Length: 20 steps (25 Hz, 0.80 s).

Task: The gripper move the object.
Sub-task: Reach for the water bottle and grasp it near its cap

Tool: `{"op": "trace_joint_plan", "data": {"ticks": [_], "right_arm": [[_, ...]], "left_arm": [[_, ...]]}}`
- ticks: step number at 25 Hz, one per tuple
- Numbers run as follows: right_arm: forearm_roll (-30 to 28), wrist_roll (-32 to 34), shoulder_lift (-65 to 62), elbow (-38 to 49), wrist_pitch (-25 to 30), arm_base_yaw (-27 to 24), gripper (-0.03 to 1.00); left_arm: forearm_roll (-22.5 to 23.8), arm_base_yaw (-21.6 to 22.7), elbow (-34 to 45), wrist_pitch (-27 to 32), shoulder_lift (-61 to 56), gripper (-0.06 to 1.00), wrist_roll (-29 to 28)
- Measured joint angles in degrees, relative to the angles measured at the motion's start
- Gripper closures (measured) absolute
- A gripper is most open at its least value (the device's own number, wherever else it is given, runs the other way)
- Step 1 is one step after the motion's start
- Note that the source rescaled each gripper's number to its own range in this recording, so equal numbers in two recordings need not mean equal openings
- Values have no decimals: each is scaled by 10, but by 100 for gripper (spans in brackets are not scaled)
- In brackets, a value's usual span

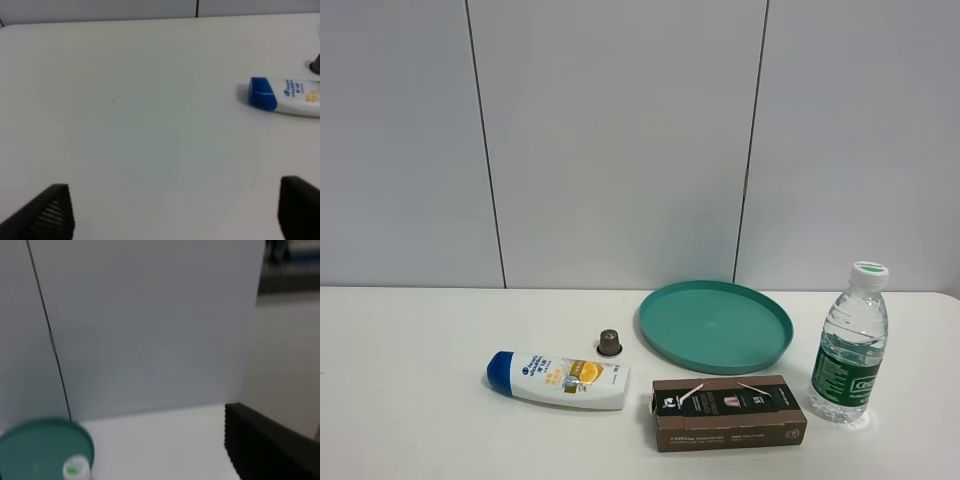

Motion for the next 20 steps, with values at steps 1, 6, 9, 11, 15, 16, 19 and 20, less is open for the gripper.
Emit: {"op": "trace_joint_plan", "data": {"ticks": [1,6,9,11,15,16,19,20], "right_arm": [[11,-9,21,-18,-10,0,30],[25,-27,133,-91,-32,0,27],[22,-51,195,-97,-7,2,18],[18,-65,236,-97,30,12,13],[-21,-73,296,-97,103,60,11],[-30,-73,309,-94,111,75,11],[-47,-73,339,-58,102,109,10],[-50,-73,346,-37,87,115,10]], "left_arm": [[0,0,0,0,0,-6,0],[0,0,0,0,0,-6,0],[0,0,0,0,0,-6,0],[0,0,0,0,0,-6,0],[0,0,0,0,0,-6,0],[0,0,0,0,0,-6,0],[0,0,0,0,0,-6,0],[0,0,0,0,0,-6,0]]}}
